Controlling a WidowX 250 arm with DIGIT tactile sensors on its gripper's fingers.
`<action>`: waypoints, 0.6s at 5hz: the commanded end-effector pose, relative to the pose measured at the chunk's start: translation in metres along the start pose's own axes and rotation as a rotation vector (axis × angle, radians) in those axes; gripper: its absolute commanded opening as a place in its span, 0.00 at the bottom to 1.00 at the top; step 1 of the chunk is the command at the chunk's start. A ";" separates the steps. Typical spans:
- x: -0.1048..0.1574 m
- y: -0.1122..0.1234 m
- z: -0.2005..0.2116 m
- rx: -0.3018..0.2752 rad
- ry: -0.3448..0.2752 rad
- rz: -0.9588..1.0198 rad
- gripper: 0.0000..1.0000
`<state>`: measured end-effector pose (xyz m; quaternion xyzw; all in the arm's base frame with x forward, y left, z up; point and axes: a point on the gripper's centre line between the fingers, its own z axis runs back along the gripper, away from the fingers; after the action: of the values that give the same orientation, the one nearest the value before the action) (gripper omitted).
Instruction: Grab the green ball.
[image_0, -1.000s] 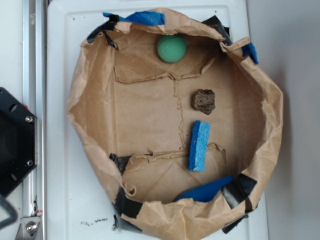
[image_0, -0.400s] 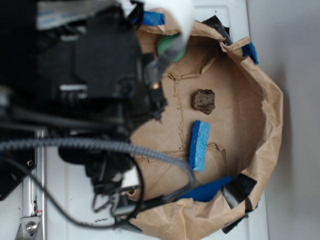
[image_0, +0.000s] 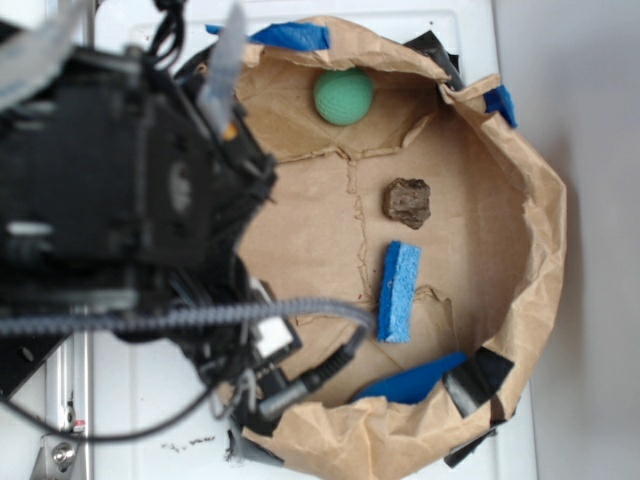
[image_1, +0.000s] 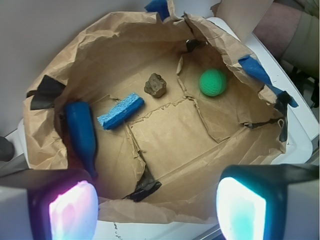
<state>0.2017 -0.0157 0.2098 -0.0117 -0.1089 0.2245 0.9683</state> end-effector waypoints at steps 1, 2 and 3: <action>0.004 0.002 0.006 -0.010 -0.020 0.001 1.00; 0.021 0.013 -0.018 0.064 -0.151 0.234 1.00; 0.027 0.024 -0.037 0.154 -0.203 0.444 1.00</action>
<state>0.2248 0.0163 0.1670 0.0717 -0.1669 0.4410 0.8790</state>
